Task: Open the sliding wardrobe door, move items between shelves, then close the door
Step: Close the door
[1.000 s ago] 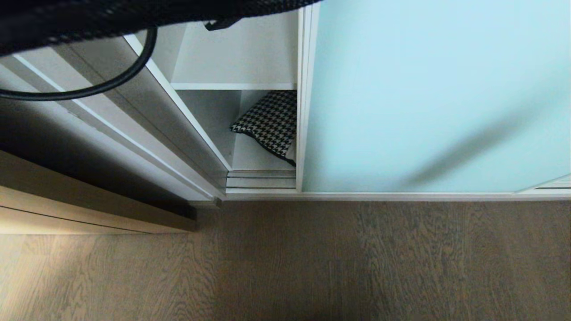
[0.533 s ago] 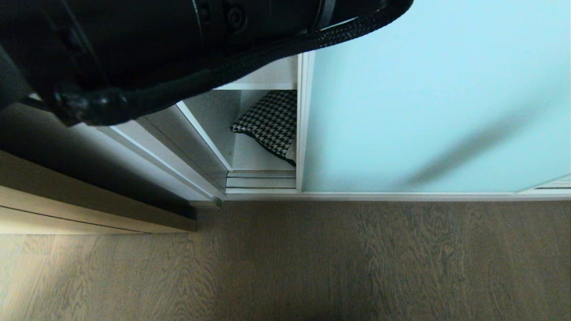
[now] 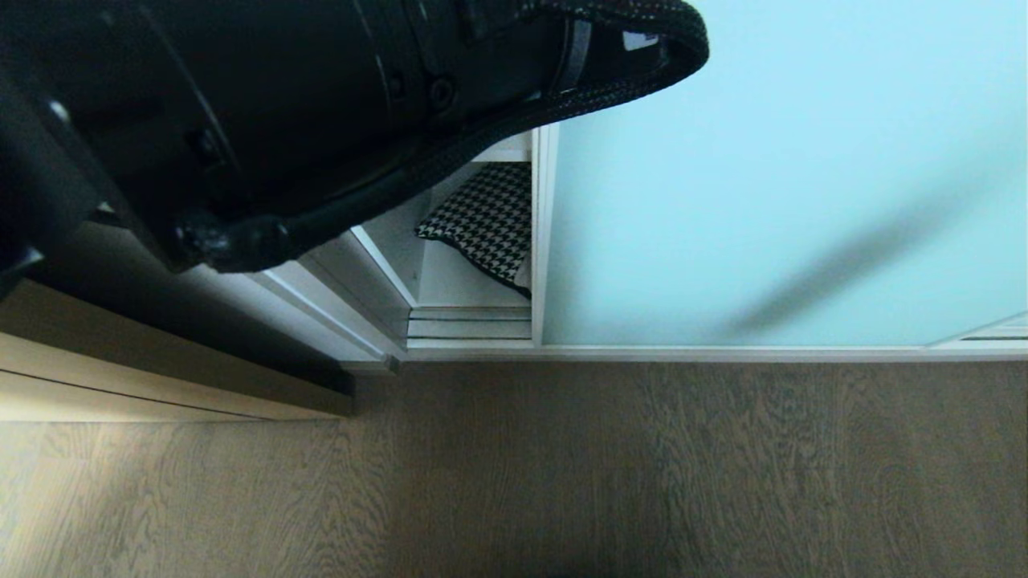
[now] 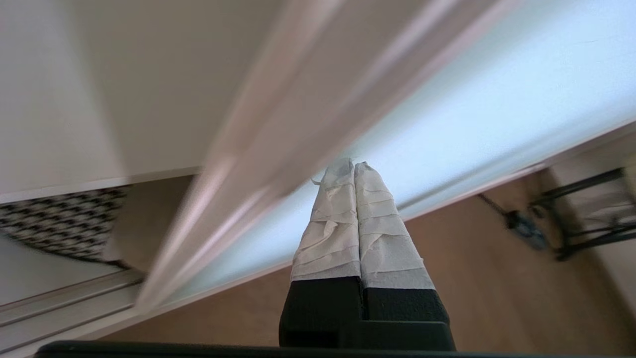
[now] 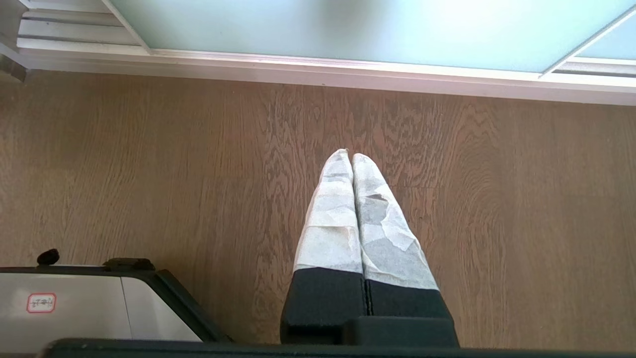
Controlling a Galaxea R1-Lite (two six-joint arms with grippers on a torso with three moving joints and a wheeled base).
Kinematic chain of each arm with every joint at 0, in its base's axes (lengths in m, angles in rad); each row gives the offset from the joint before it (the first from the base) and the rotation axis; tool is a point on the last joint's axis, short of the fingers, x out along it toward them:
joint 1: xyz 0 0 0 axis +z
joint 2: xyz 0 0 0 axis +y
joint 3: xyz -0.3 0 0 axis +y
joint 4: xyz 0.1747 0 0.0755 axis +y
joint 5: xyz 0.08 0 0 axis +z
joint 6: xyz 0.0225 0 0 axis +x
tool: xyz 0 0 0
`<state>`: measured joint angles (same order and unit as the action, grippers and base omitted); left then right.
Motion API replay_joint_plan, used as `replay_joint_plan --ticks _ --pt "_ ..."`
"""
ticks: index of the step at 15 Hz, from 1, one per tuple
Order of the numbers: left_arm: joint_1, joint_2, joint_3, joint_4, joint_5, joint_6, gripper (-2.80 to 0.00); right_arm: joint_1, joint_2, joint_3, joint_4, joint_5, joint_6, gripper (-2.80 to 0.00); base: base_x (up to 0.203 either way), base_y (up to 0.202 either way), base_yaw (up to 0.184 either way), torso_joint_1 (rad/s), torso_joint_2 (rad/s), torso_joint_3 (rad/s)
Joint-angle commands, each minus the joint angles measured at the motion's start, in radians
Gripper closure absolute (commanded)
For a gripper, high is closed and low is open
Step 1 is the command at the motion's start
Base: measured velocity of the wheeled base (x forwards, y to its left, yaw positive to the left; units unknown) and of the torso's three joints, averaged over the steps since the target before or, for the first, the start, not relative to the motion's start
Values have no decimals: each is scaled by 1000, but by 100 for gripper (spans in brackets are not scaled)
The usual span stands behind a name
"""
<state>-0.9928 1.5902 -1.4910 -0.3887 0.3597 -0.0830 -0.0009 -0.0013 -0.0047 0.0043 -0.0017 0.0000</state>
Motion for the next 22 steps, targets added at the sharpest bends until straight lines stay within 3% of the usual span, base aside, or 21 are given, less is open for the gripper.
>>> replay_joint_plan --ticks 1,9,14,17,22 --pt "2 -48 21 -9 8 7 0 0 1 0 0 0 -2 0 0 0 0 0 0 0" --pt "53 -183 104 -7 41 28 0 -1 1 0 0 0 0 0 0 0 0 0 0 0" --pt "156 -245 139 -6 41 38 0 0 1 0 0 0 0 0 0 0 0 0 0 0" --pt "163 -301 196 -4 42 42 0 0 1 0 0 0 -2 0 0 0 0 0 0 0" --pt "251 -407 296 2 41 62 0 1 1 0 0 0 -3 0 0 0 0 0 0 0"
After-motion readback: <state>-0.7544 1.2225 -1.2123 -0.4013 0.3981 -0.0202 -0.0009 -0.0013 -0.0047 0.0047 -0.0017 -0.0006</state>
